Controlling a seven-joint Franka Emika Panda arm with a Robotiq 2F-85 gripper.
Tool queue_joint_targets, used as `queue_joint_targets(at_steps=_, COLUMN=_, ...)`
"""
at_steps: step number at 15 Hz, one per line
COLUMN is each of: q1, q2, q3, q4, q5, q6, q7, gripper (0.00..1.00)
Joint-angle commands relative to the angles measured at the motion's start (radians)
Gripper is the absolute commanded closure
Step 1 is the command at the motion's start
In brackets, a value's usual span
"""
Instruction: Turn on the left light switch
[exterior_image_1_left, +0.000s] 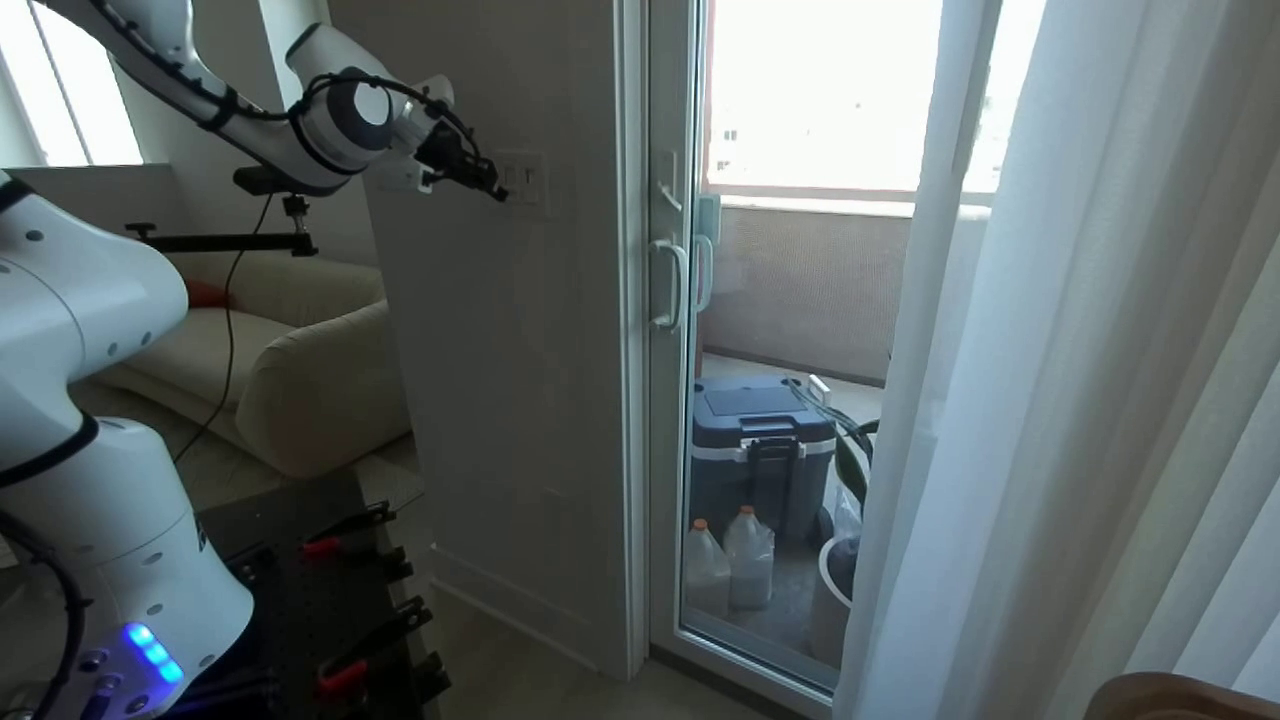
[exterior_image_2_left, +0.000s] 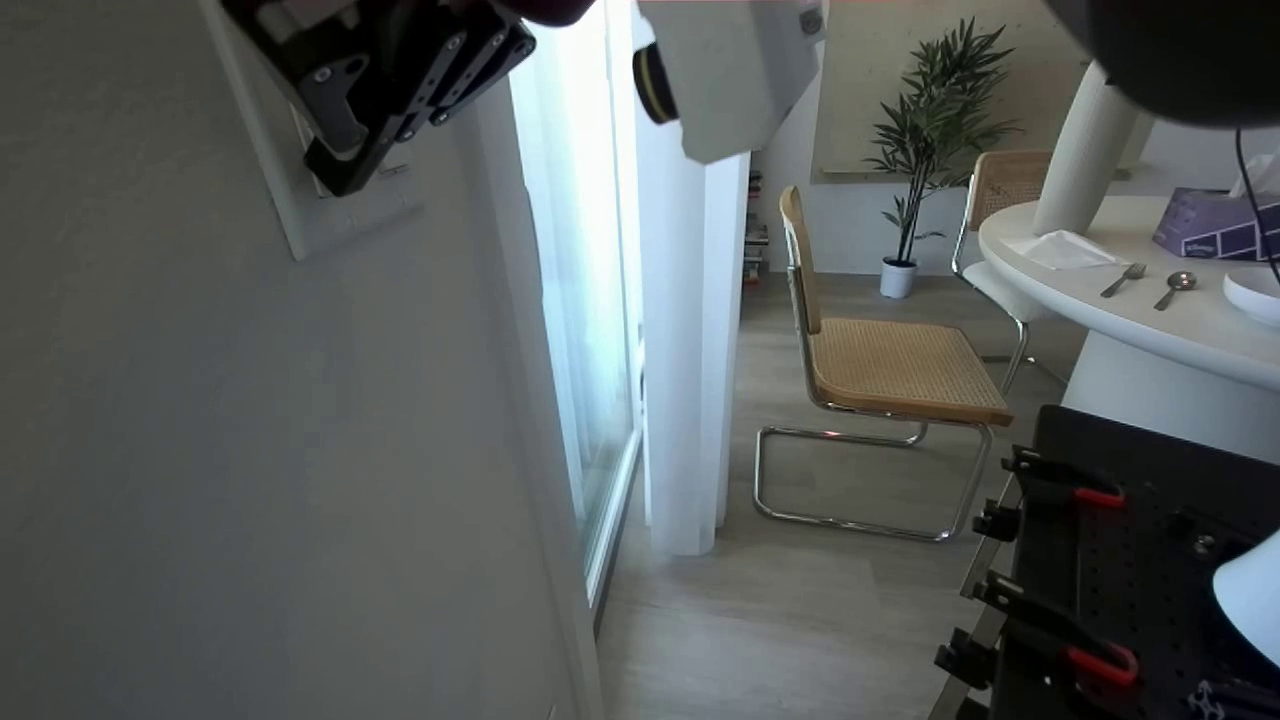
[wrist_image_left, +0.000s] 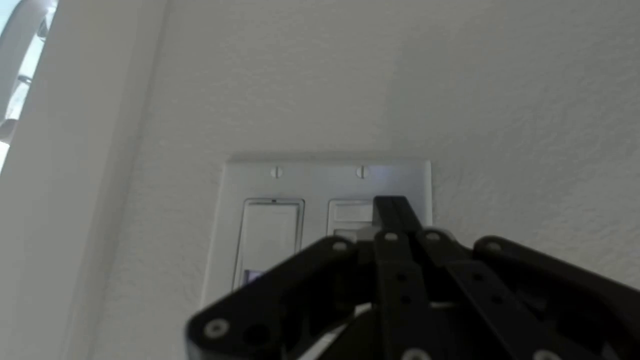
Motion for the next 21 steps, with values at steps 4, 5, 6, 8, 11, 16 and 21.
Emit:
queue_joint_targets(at_steps=4, q1=-0.04, q2=0.014, q3=-0.007, q4=0.043, q5=-0.003, q6=-0.02, q7=-0.004, gripper=1.0)
queue_joint_targets(at_steps=5, q1=-0.035, q2=0.023, q3=-0.014, q4=0.046, q5=-0.006, q6=-0.029, q7=-0.013, gripper=1.0)
queue_joint_targets(at_steps=6, q1=-0.033, q2=0.035, q3=-0.023, q4=0.054, q5=-0.012, q6=-0.048, q7=-0.026, gripper=1.0)
queue_joint_targets(at_steps=8, q1=-0.014, q2=0.046, q3=-0.046, q4=0.063, q5=-0.017, q6=-0.089, q7=-0.05, gripper=1.0)
queue_joint_targets(at_steps=11, q1=0.051, q2=0.052, q3=-0.111, q4=0.072, q5=-0.003, q6=-0.181, q7=-0.09, gripper=1.0)
queue_joint_targets(at_steps=16, q1=0.209, q2=0.128, q3=-0.324, q4=0.117, q5=-0.035, q6=-0.342, q7=-0.187, gripper=1.0)
queue_joint_targets(at_steps=21, q1=0.516, q2=0.19, q3=-0.614, q4=0.207, q5=0.006, q6=-0.739, q7=-0.303, gripper=1.0)
